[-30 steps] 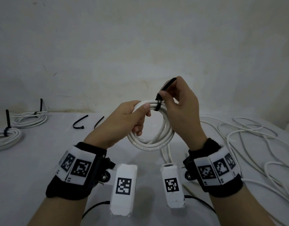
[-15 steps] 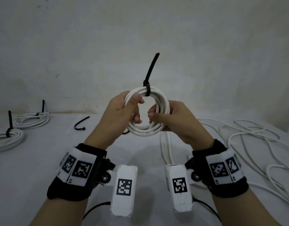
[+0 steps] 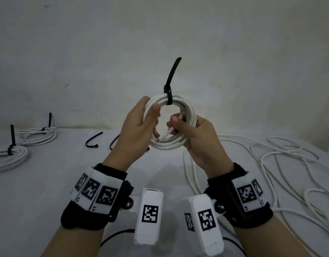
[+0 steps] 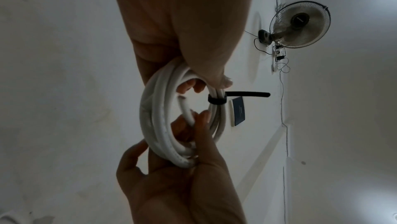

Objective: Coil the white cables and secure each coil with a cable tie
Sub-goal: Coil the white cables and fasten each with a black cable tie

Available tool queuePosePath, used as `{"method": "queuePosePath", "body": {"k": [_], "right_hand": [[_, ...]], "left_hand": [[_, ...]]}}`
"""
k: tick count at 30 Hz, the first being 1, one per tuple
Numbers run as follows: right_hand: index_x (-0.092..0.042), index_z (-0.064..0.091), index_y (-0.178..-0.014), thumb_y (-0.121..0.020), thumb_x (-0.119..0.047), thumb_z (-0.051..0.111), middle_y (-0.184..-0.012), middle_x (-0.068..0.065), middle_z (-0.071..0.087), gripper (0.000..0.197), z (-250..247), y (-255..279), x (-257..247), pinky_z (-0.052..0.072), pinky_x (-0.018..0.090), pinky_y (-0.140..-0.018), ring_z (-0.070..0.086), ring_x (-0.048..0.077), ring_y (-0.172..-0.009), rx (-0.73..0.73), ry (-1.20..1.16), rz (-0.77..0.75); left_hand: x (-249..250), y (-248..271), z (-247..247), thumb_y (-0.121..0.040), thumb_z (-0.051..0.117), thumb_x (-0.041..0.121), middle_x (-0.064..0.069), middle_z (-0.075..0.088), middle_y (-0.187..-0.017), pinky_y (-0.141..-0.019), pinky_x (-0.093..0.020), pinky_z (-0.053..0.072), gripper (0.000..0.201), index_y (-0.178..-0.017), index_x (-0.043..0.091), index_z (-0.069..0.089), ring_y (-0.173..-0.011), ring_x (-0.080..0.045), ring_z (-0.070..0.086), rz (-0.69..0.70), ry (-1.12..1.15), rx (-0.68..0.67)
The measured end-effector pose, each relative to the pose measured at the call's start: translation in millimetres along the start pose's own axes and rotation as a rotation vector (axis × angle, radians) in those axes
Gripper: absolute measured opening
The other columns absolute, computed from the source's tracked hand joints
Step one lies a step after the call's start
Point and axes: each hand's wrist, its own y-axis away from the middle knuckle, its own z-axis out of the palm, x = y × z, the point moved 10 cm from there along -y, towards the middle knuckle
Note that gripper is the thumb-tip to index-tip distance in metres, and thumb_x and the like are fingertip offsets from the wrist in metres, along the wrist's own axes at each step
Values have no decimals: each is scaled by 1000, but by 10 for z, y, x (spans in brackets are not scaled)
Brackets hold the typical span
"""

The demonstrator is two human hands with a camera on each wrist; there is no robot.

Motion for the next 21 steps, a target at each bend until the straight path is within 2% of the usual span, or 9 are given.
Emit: {"method": "queuePosePath", "body": {"k": [2, 4, 6, 8, 10, 13, 16, 18, 21], "right_hand": [[-10, 65, -77, -73, -16, 67, -67, 1, 67, 7, 47, 6, 64, 52, 21, -59, 62, 10, -60, -36, -65, 68], [-10, 64, -78, -76, -12, 66, -64, -1, 66, 3, 77, 5, 70, 52, 20, -58, 62, 9, -60, -73, -30, 86], [-9, 65, -81, -82, -3, 64, -63, -2, 64, 6, 69, -5, -3, 52, 20, -60, 63, 10, -62, -90, 106, 27], [-9, 65, -86, -85, -2, 65, -66, -2, 64, 6, 63, -14, -104, 52, 23, -64, 64, 12, -65, -102, 290, -68], [-10, 66, -91, -86, -11, 67, -69, -4, 65, 6, 47, -16, -161, 53, 28, -68, 65, 13, -69, -92, 383, -123], [-11, 64, -101, -88, -23, 65, -78, 0, 66, 18, 11, -22, -170, 57, 35, -74, 64, 15, -74, -44, 376, -125], [-13, 60, -106, -84, -39, 57, -87, 3, 65, 35, 64, -2, -196, 58, 34, -72, 67, 14, -74, -37, 344, -142], [-11, 59, -108, -83, -44, 51, -82, 3, 64, 43, 103, 16, -213, 58, 37, -70, 67, 16, -71, -33, 303, -167], [-5, 60, -106, -91, -38, 48, -64, 0, 55, 39, 47, 27, -210, 52, 34, -58, 57, 15, -56, 39, 238, -207]], "left_hand": [[-12, 3, -13, -95, 37, 48, 6, 47, -60, -52, -40, 48, 33, -79, 22, 49, -47, -10, 48, -5, -1, 11], [-51, -3, -42, -92, 37, 49, 8, 47, -58, -52, -43, 49, 36, -78, 19, 50, -45, -10, 47, -34, 0, 18], [-95, -8, -67, -92, 37, 47, 11, 46, -55, -54, -45, 49, 36, -77, 17, 52, -43, -9, 46, -61, 17, 26], [-120, -5, -74, -95, 37, 45, 12, 46, -54, -55, -43, 49, 36, -77, 17, 52, -43, -8, 45, -72, 27, 41], [-123, -3, -88, -95, 36, 44, 11, 45, -54, -55, -40, 48, 35, -77, 19, 52, -45, -8, 46, -72, 33, 63], [-110, -13, -127, -95, 34, 45, 7, 45, -57, -57, -32, 47, 36, -77, 19, 51, -50, -7, 47, -53, 27, 89], [-121, -18, -135, -100, 32, 37, 5, 45, -62, -53, -16, 40, 35, -75, 18, 48, -52, -3, 42, -31, -1, 102], [-137, -11, -82, -101, 31, 36, 6, 44, -65, -53, -15, 38, 35, -74, 19, 46, -54, -2, 41, -30, -6, 92], [-135, 1, 23, -100, 32, 36, 7, 43, -67, -56, -15, 37, 34, -75, 18, 46, -57, -3, 41, -28, 33, 64]]}}
